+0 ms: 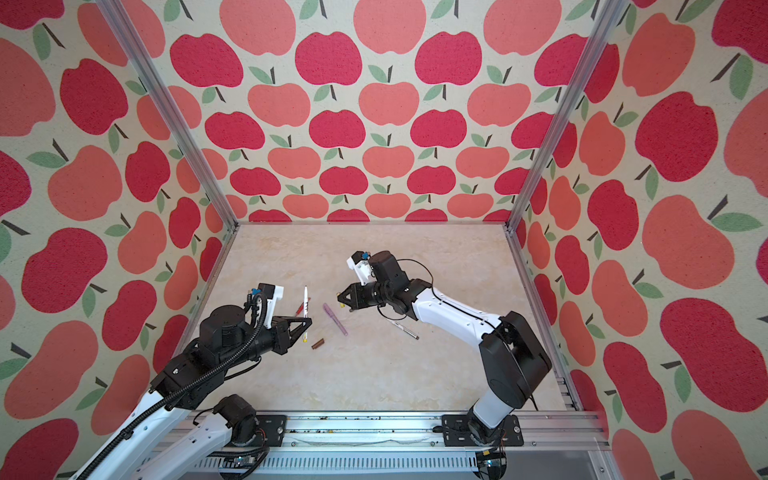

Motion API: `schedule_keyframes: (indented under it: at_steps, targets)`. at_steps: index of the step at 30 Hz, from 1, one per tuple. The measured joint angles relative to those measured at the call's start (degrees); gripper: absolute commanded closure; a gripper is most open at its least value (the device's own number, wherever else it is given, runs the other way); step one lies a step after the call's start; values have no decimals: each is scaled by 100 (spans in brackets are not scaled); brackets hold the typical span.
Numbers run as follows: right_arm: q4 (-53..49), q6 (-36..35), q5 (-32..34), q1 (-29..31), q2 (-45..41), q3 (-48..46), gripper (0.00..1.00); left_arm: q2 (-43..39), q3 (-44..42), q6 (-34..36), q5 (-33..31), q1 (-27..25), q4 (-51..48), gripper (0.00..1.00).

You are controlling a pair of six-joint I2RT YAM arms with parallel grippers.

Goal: Insert the pens into the pen caps
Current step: 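Lift the yellow cap and carry it above the white marker with the right gripper, then align the yellow cap over the white marker's tip with the right gripper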

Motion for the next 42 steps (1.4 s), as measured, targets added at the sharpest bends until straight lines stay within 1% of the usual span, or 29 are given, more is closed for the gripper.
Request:
schedule_keyframes:
  at_steps: [5, 9, 13, 17, 22, 29, 36, 42]
  targets:
    - [170, 188, 2, -319, -656, -219, 88, 455, -358, -129, 192, -420, 857, 100]
    - [315, 304, 17, -472, -1095, -330, 88, 761, -651, -260, 310, -636, 1582, 100]
    - [662, 485, 42, -511, -1397, -498, 89, 986, -745, -433, 356, -686, 2170, 100]
    - [1099, 675, 24, -511, -1456, -658, 89, 1078, -745, -564, 376, -686, 2564, 100]
    - [1578, 859, -48, -511, -1456, -852, 89, 1110, -745, -667, 376, -708, 2785, 100]
    - [2264, 1062, -162, -511, -1456, -925, 89, 1113, -745, -708, 374, -719, 2841, 100]
    - [2673, 1248, -262, -498, -1414, -925, 89, 1185, -745, -706, 374, -723, 2881, 100]
    - [2924, 1381, -278, -374, -1237, -925, 89, 1213, -745, -706, 372, -723, 2883, 100]
